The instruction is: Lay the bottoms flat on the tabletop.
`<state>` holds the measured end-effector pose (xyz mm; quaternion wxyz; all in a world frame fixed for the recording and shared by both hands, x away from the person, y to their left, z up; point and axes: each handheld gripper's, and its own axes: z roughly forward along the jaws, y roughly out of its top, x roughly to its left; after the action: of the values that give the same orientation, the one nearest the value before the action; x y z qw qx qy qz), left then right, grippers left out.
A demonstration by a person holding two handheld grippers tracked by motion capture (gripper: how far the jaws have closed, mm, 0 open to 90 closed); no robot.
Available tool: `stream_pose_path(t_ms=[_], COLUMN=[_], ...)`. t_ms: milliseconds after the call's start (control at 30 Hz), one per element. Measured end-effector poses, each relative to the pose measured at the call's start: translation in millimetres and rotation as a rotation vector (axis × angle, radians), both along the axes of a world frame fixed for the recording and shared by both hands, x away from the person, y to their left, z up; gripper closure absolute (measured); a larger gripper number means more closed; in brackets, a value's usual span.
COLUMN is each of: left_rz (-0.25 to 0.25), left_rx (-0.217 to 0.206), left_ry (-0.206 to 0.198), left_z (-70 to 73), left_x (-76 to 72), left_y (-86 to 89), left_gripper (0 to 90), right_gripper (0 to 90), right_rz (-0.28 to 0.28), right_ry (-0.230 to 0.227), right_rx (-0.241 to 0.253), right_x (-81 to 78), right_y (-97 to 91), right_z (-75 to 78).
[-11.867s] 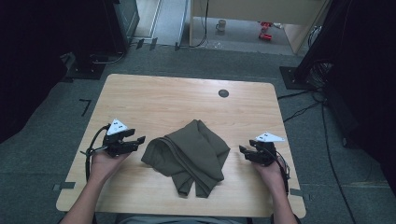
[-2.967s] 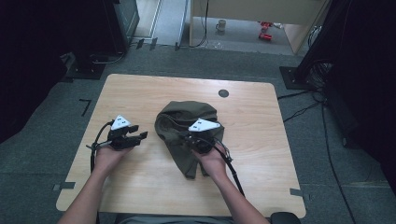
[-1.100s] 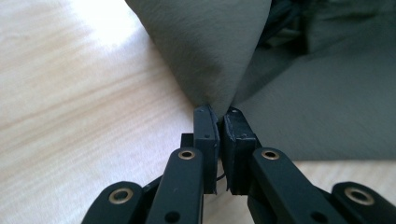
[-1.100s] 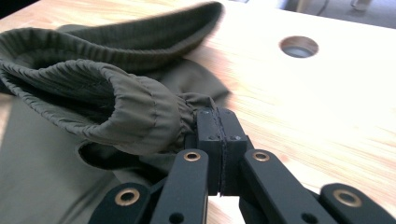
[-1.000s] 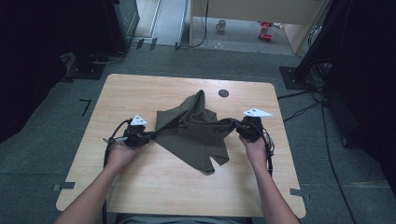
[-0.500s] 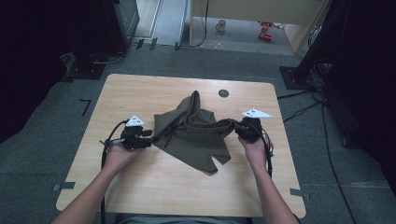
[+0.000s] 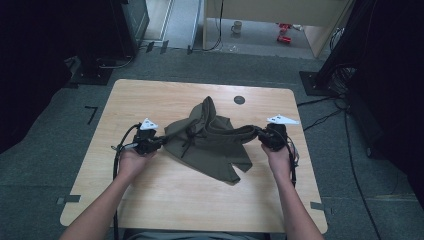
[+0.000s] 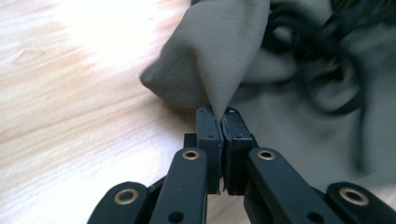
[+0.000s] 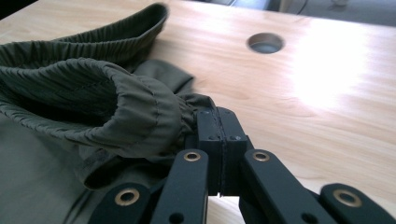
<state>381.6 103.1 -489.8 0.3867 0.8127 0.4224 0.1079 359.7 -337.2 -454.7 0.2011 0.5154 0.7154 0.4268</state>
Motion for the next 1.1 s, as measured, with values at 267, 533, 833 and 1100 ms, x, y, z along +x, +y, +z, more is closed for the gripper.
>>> stream_pose_path(t_ms=[267, 533, 833, 1100], left_rz=[-0.039, -0.057, -0.029, -0.022], left_rx=[-0.086, -0.112, -0.102, -0.115], left_ry=[0.053, 0.111, -0.005, -0.042], left_z=[7.7, 1.5, 7.5, 17.3], left_x=[-23.5, -38.2, -34.2, -13.2], left_y=[28.9, 54.4, 52.2, 32.2], left_gripper=[89.7, 89.6, 61.9, 52.2], right_gripper=[90.0, 90.0, 90.0, 69.9], right_rz=[-0.052, -0.085, -0.106, -0.12], right_ry=[-0.008, 0.047, 0.073, 0.032], right_rx=[0.003, -0.002, -0.07, -0.108], right_x=[-6.0, 10.2, 41.7, 62.4], right_y=[-31.3, -46.6, -34.3, -23.8], right_z=[19.0, 17.4, 5.5, -1.9])
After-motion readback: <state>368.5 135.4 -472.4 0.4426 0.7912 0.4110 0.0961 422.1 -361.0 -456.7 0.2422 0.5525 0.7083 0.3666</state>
